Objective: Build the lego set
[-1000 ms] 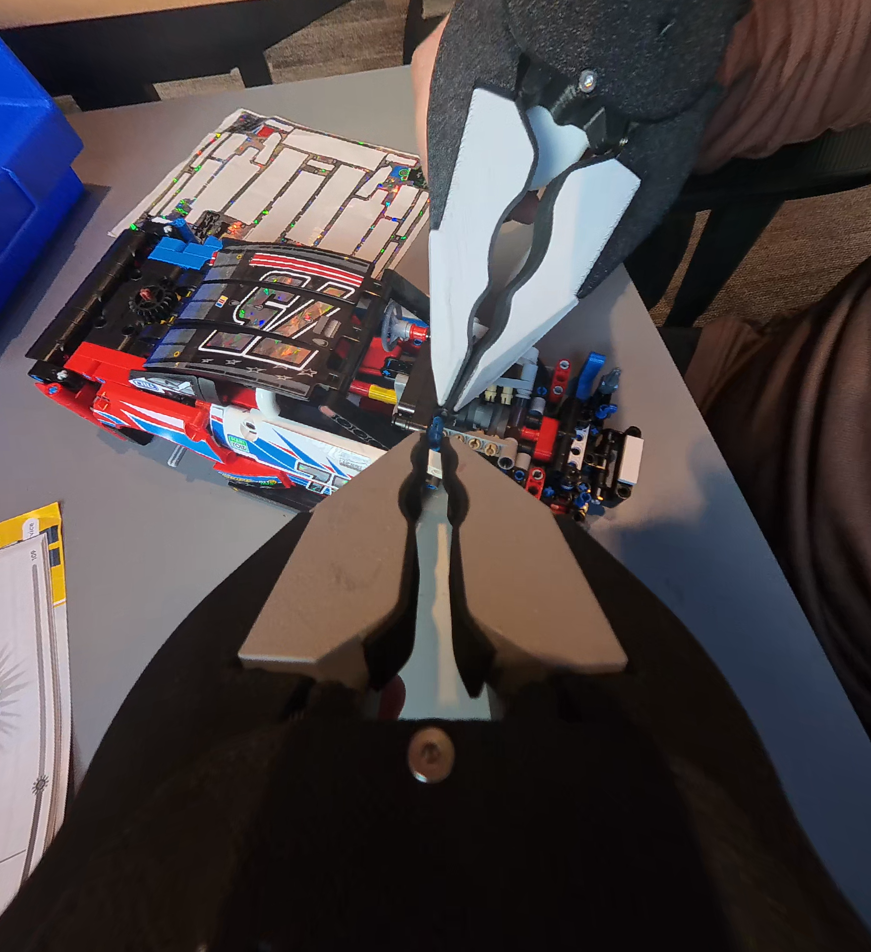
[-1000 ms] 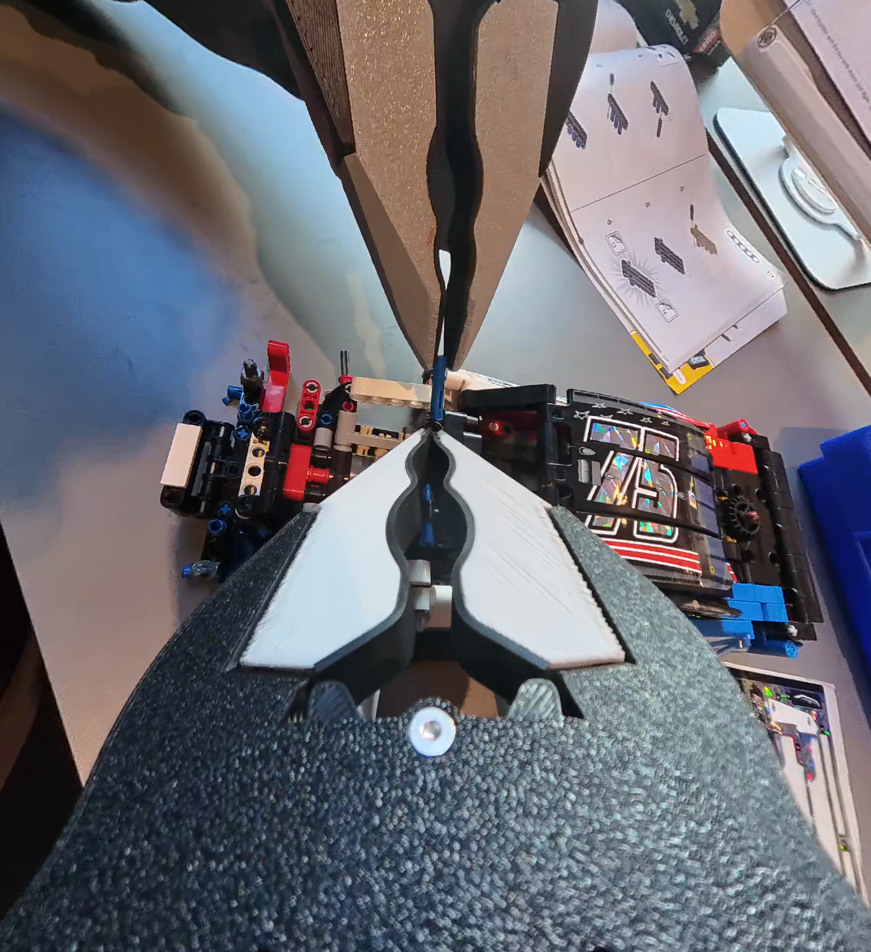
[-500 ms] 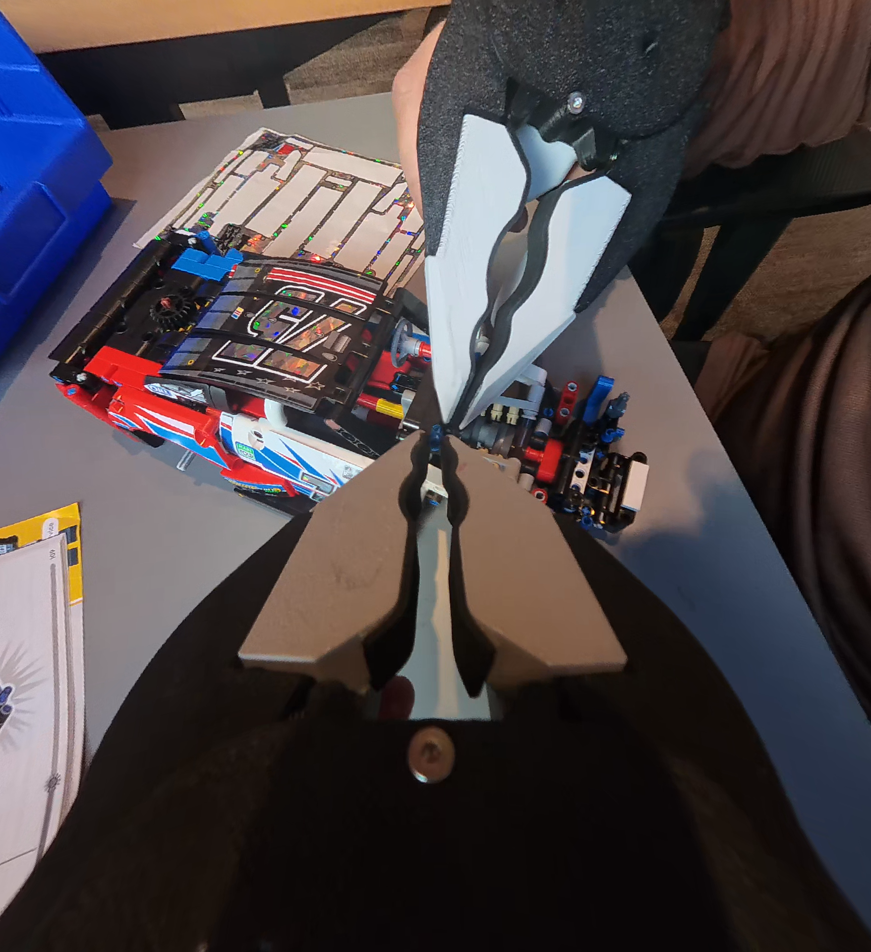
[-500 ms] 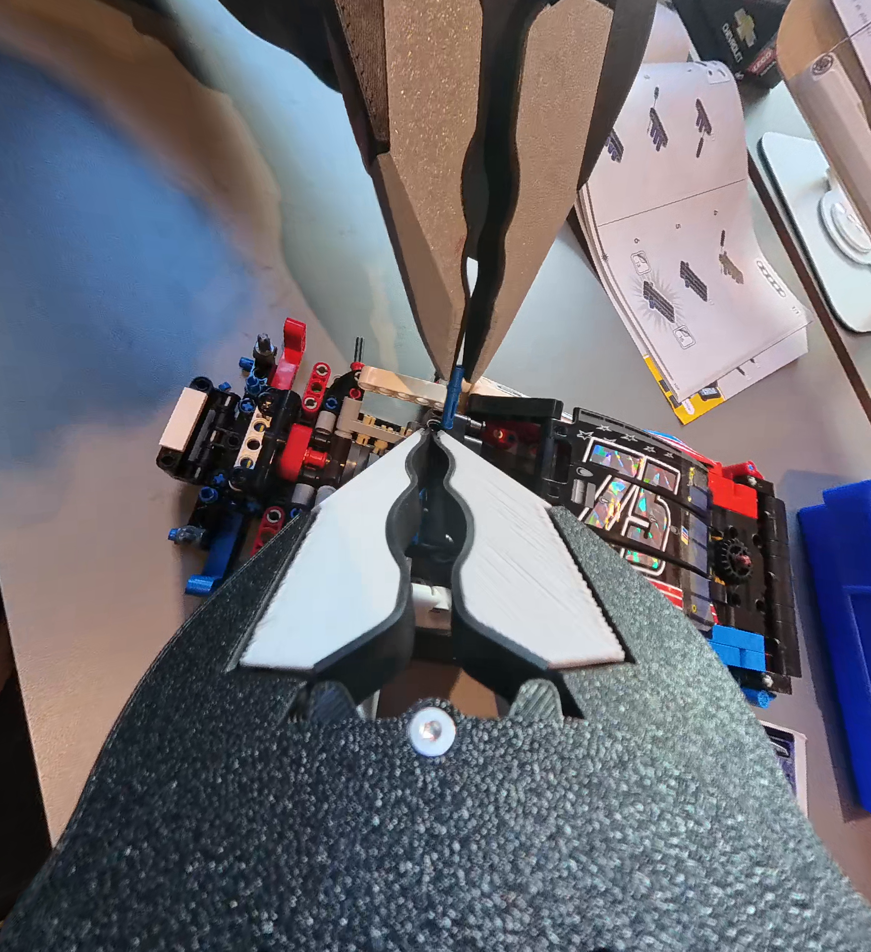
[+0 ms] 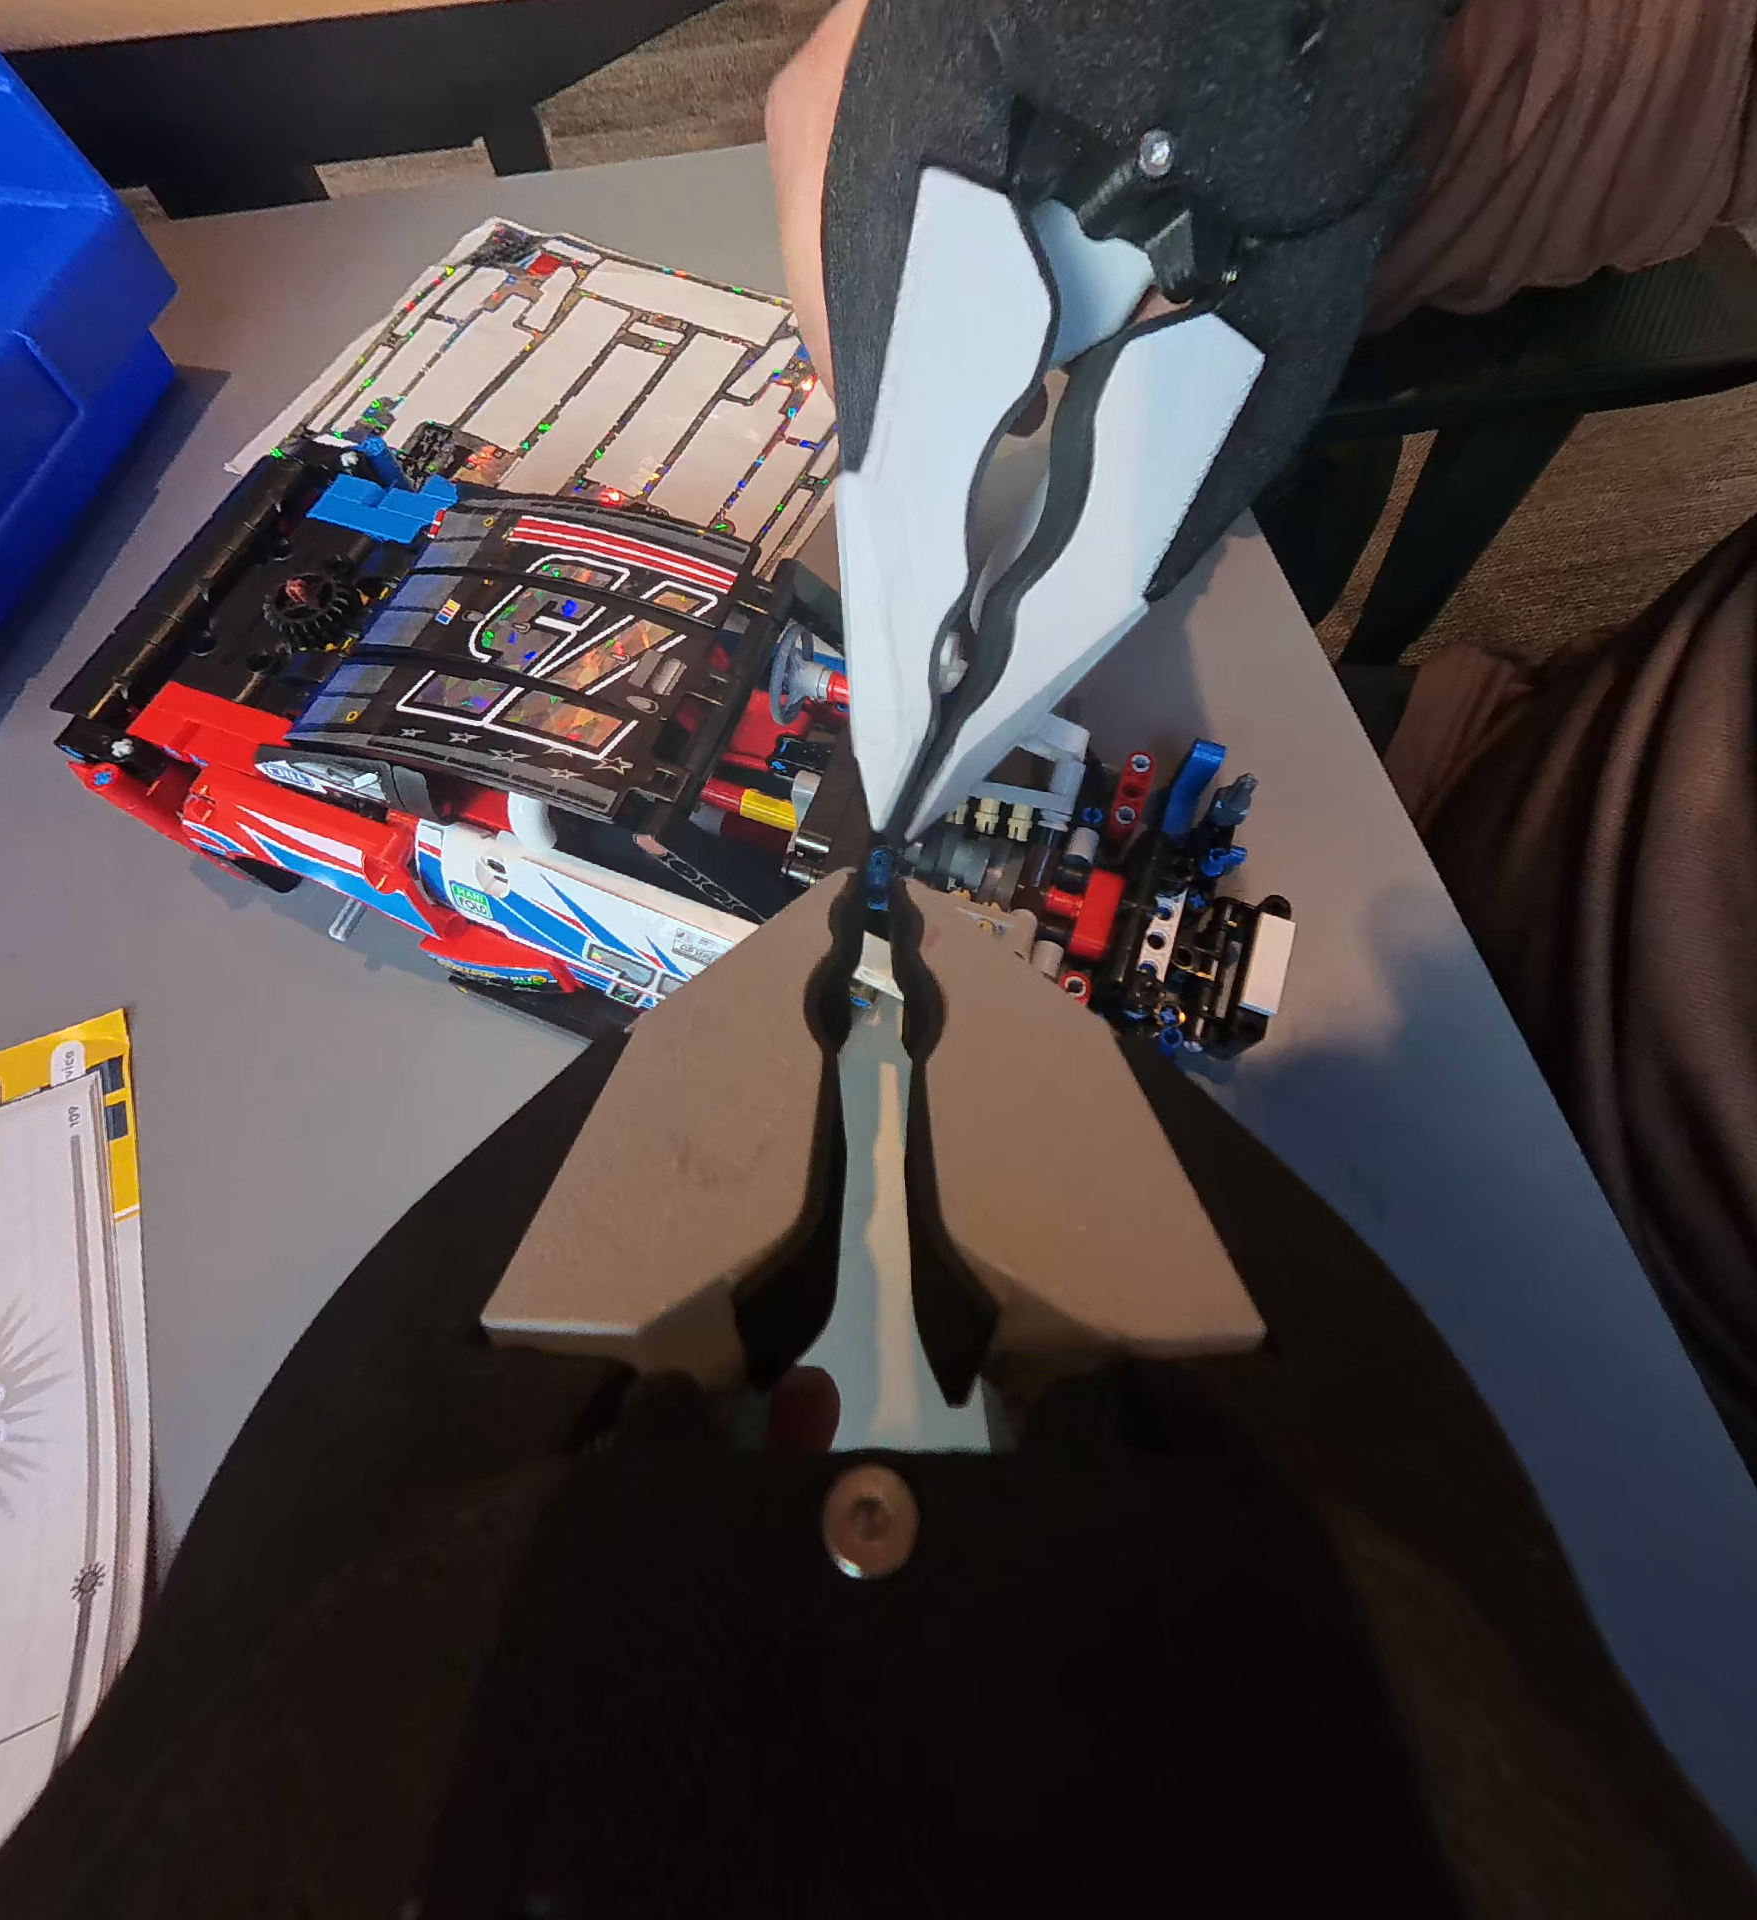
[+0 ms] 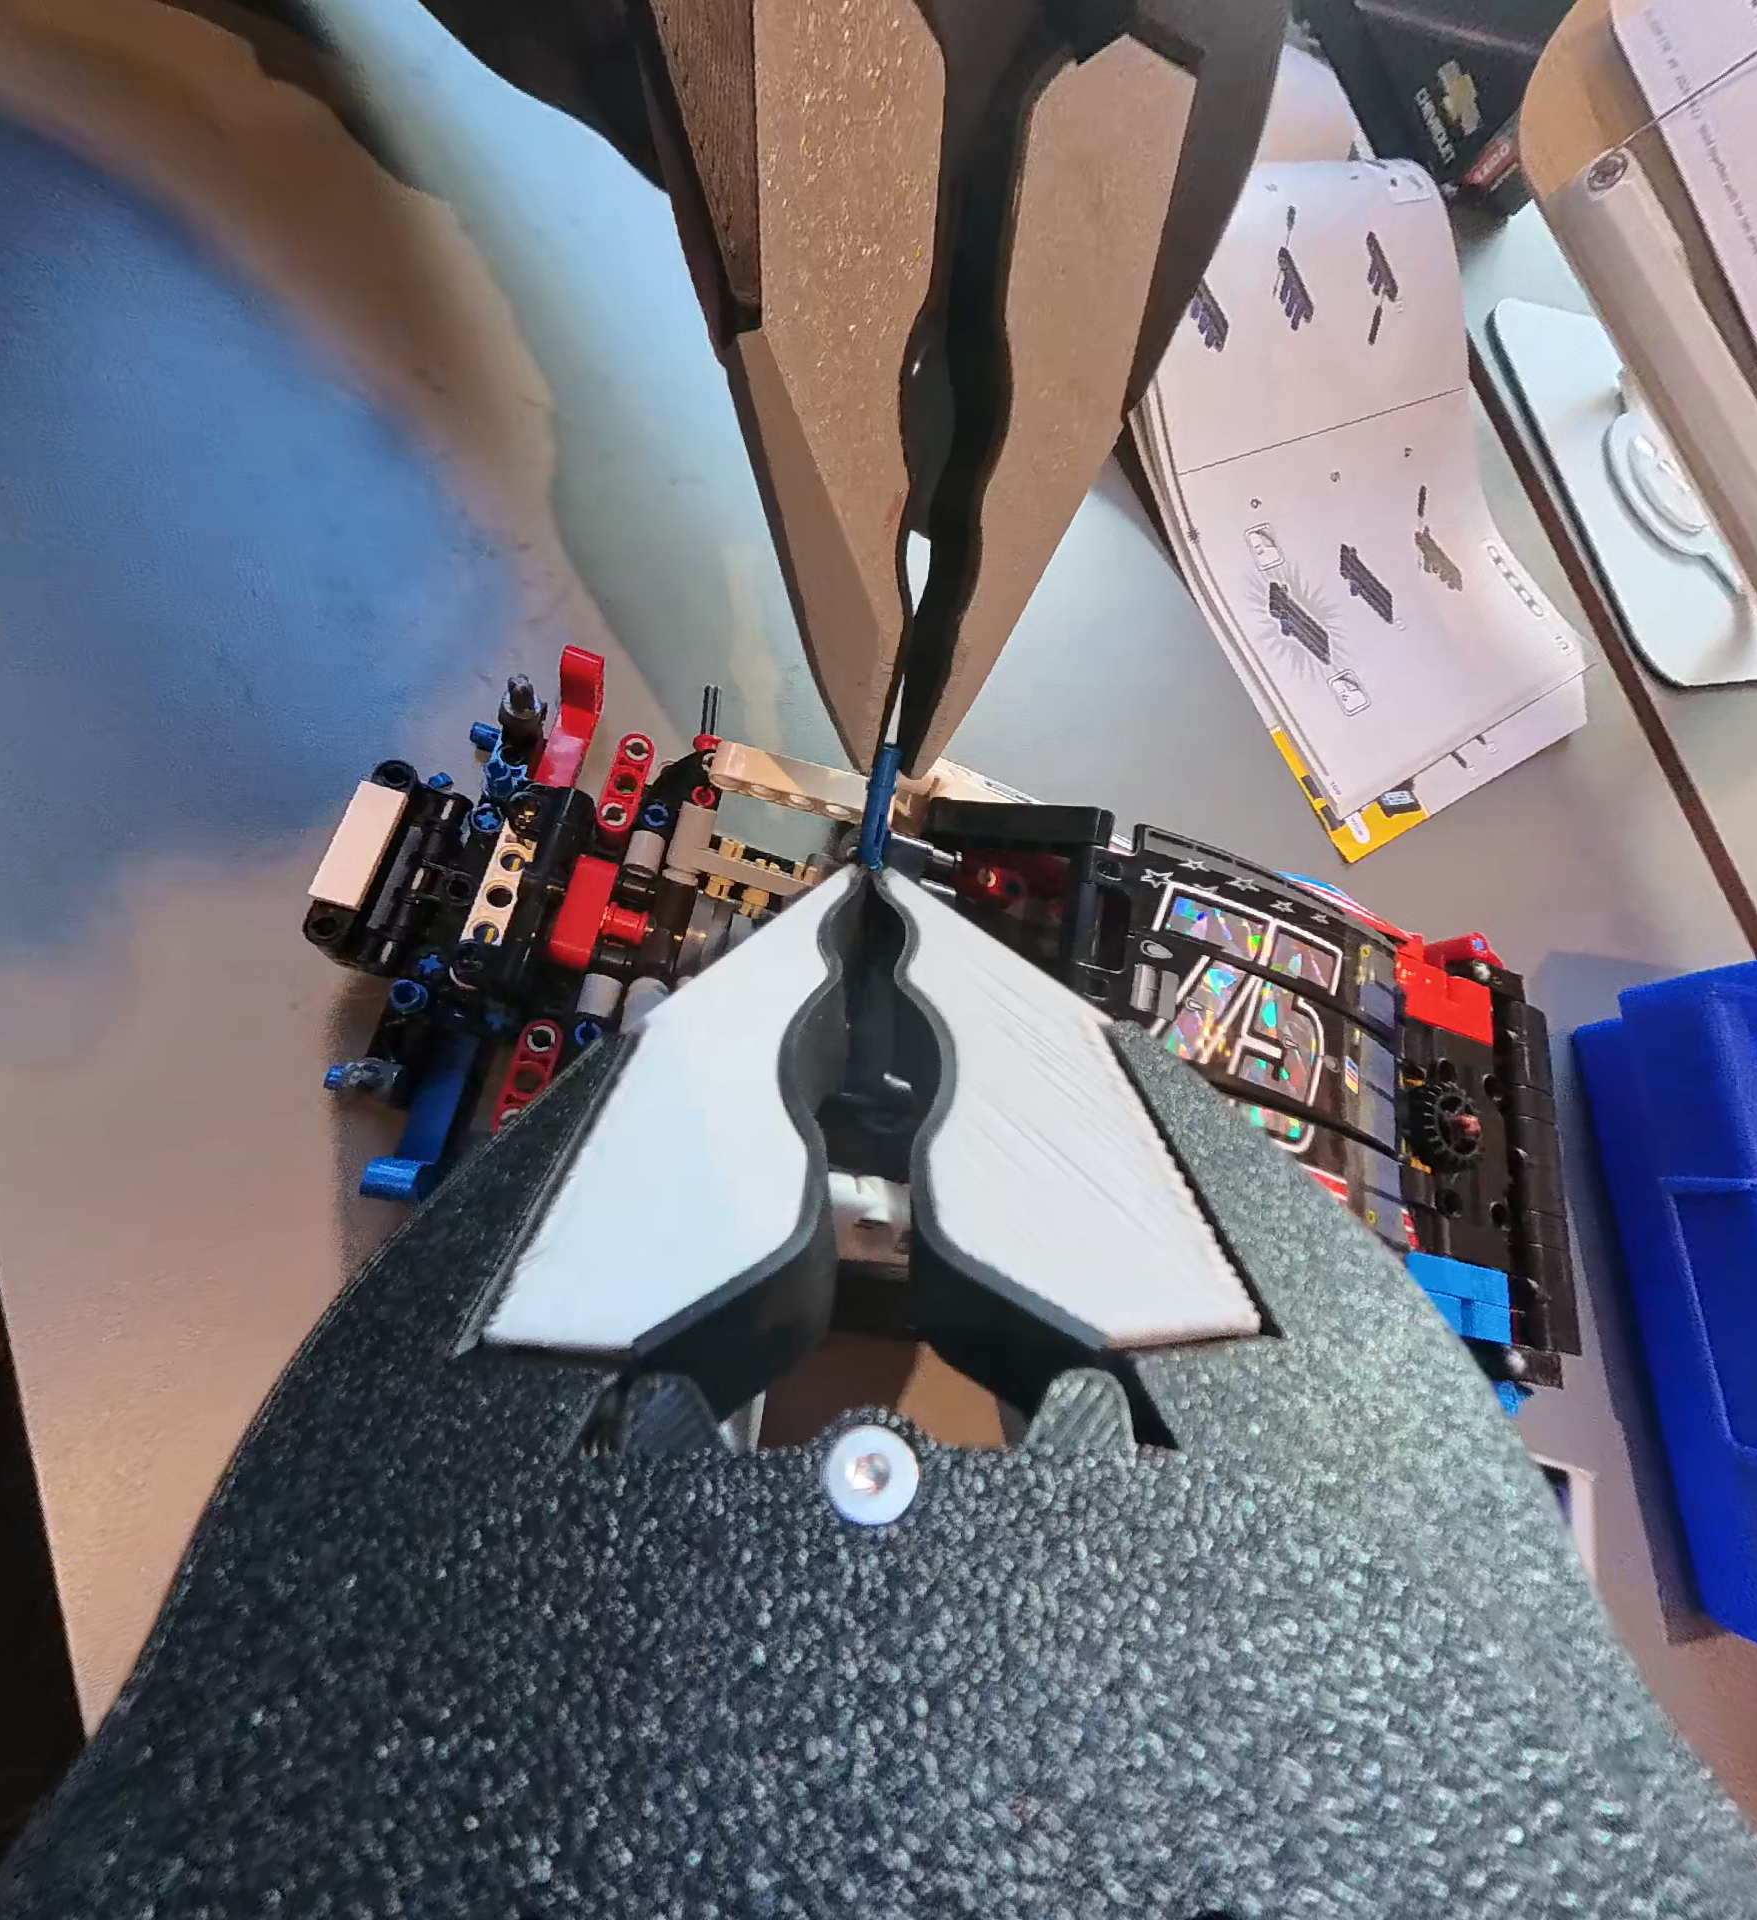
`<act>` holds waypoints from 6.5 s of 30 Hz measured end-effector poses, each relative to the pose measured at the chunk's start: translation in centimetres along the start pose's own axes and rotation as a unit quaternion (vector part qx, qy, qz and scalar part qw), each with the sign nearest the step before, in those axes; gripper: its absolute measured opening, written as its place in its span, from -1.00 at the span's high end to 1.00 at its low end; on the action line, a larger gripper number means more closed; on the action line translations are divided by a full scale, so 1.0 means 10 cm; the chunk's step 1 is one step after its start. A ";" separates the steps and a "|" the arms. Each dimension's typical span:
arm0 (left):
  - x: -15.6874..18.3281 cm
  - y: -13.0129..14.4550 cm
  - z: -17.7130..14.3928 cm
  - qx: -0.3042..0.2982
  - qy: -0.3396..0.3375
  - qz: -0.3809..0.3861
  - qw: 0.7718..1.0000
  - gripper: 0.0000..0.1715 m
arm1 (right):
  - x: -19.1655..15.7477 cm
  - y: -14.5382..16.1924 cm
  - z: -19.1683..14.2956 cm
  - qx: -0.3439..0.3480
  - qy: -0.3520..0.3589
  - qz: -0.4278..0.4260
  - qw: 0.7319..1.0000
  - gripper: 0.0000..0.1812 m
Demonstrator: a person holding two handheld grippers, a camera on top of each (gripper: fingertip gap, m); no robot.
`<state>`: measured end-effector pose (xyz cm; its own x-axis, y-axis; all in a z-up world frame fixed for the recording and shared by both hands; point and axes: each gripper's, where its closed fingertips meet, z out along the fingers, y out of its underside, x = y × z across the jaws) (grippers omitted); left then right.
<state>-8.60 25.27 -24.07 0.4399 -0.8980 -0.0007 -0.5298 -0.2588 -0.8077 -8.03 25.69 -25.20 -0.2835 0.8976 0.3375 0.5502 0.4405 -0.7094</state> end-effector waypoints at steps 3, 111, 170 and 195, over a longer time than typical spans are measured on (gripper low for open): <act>0.01 -0.01 0.01 0.003 0.001 -0.001 1.000 0.98 | 0.02 -0.04 -0.03 0.019 -0.012 0.026 0.999 1.00; -0.13 -0.27 0.34 -0.011 -0.021 0.039 0.999 0.99 | 0.20 0.16 -0.16 0.087 -0.038 0.154 0.983 0.92; 0.30 0.26 -0.84 0.089 -0.115 -0.147 0.978 0.98 | 0.22 0.23 -1.03 0.115 -0.009 0.256 0.960 0.90; 0.91 0.21 -1.16 0.127 -0.170 -0.151 0.966 0.98 | 0.40 -0.83 1.16 0.021 -0.223 0.105 0.969 1.00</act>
<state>-14.13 12.46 -18.97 0.7819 -0.6156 0.0987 -0.1649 -0.3569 -0.9195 -22.84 25.51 -25.17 -0.4850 0.8674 -0.1111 0.6030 0.2397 -0.7608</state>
